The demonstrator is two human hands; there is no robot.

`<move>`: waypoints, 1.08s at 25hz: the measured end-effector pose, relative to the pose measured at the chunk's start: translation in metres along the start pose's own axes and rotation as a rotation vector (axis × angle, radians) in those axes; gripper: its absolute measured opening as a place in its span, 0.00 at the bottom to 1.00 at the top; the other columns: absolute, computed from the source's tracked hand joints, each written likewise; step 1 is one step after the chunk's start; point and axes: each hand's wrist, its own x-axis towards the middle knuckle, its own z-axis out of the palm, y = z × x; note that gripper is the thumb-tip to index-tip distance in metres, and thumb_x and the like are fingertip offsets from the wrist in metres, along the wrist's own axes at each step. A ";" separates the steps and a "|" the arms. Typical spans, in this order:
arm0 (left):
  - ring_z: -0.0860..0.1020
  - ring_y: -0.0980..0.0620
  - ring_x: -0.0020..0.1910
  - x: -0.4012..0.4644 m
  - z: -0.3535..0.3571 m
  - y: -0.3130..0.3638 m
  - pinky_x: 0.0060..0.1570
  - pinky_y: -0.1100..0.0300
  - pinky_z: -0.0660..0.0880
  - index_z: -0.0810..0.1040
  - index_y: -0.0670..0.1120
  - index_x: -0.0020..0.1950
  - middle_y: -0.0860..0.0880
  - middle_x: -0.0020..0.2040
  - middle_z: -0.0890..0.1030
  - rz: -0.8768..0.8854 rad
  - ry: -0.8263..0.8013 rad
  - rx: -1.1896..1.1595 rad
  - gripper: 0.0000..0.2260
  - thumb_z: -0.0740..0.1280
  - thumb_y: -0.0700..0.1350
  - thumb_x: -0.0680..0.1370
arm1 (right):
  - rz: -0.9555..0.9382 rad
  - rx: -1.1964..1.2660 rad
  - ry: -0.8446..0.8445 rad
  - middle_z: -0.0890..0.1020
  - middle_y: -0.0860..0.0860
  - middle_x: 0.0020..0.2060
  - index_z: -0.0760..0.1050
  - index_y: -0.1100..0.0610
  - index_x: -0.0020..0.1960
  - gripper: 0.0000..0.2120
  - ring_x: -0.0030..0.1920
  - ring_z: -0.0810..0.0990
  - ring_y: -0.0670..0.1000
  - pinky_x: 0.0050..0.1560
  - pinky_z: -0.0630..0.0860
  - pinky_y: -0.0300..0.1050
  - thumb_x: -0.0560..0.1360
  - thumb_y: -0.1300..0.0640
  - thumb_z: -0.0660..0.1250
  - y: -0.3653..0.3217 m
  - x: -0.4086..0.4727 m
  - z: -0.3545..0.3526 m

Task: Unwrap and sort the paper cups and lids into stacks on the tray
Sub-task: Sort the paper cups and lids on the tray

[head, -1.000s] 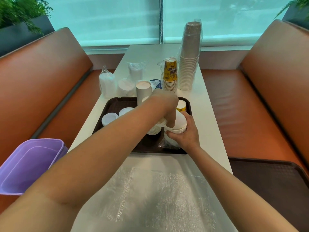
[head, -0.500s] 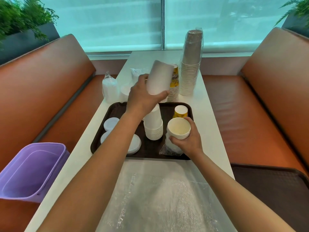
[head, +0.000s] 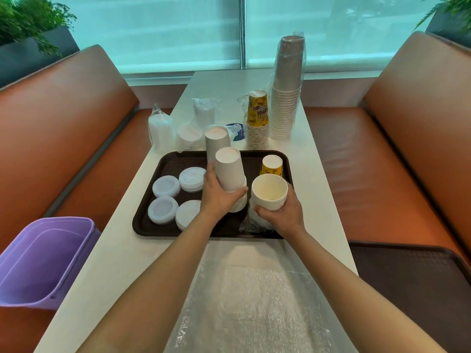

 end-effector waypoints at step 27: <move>0.74 0.46 0.58 -0.046 0.013 0.107 0.56 0.54 0.73 0.63 0.52 0.71 0.46 0.58 0.75 0.655 -0.411 0.785 0.30 0.70 0.41 0.72 | 0.042 0.091 -0.034 0.80 0.42 0.46 0.67 0.40 0.58 0.32 0.46 0.78 0.37 0.45 0.73 0.33 0.56 0.39 0.70 -0.005 -0.008 0.001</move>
